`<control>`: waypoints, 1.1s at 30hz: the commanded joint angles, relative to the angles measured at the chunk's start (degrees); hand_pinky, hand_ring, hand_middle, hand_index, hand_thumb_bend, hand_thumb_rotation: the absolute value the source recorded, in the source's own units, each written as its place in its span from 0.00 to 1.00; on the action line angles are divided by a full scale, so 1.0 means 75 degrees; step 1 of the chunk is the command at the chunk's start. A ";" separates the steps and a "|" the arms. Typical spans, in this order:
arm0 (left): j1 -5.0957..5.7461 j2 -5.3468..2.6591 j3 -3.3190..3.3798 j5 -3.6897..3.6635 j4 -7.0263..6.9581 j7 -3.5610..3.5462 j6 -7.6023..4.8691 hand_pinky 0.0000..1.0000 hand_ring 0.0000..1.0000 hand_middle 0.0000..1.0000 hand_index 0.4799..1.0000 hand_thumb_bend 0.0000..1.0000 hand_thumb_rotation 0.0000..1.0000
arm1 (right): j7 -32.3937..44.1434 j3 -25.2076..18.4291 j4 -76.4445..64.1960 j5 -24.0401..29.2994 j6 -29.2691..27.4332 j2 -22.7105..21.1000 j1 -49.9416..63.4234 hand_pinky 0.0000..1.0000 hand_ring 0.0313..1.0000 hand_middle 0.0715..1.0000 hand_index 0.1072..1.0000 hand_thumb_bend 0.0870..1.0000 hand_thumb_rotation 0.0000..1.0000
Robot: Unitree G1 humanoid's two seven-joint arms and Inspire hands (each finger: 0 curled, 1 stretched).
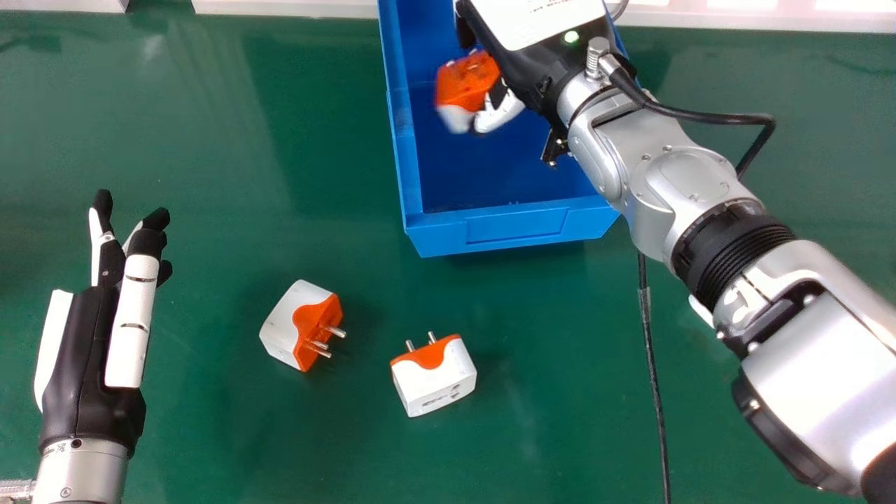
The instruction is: Pick all objects and put in blue box
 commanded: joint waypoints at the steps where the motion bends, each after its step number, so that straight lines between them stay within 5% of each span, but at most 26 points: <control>1: -0.0061 0.0046 0.0034 0.0046 -0.0072 0.0043 -0.0094 0.93 0.95 0.94 0.89 0.50 1.00 | 0.0030 0.0021 -0.0221 -0.0027 0.0112 -0.0130 -0.0112 0.81 0.95 0.98 0.96 0.49 0.73; 10: -0.0077 0.0035 0.0023 0.0098 -0.0100 0.0098 -0.0044 0.92 0.95 0.93 0.89 0.52 1.00 | 0.0157 -0.0068 -0.0706 0.0099 0.0307 -0.0230 0.0004 0.86 0.97 1.00 0.97 0.47 0.73; 13: -0.0047 0.0045 0.0017 0.0059 -0.0100 0.0038 -0.0097 0.93 0.95 0.93 0.89 0.52 1.00 | -0.0098 -0.0275 -0.1518 0.0200 0.0378 -0.0465 0.0452 0.83 0.95 0.98 0.94 0.44 0.68; 16: -0.0037 0.0083 0.0038 -0.0081 -0.0103 -0.0079 0.0019 0.96 0.97 0.95 0.92 0.51 1.00 | -0.0068 -0.0444 -0.2726 0.0128 0.0549 -0.0780 0.1126 0.78 0.93 0.96 0.93 0.43 0.66; 24: -0.0075 0.0119 0.0106 0.0028 0.0018 0.0033 0.0000 0.92 0.94 0.93 0.89 0.51 1.00 | -0.0231 -0.1165 -0.6057 0.0112 0.0747 -0.1396 0.3465 0.72 0.88 0.91 0.90 0.43 0.67; 33: -0.0026 0.0180 0.0226 -0.0109 0.0059 -0.0095 -0.0009 0.91 0.95 0.94 0.90 0.48 1.00 | -0.0805 -0.2194 -0.8976 0.0325 0.0346 -0.1533 0.6480 0.75 0.90 0.95 0.91 0.42 0.71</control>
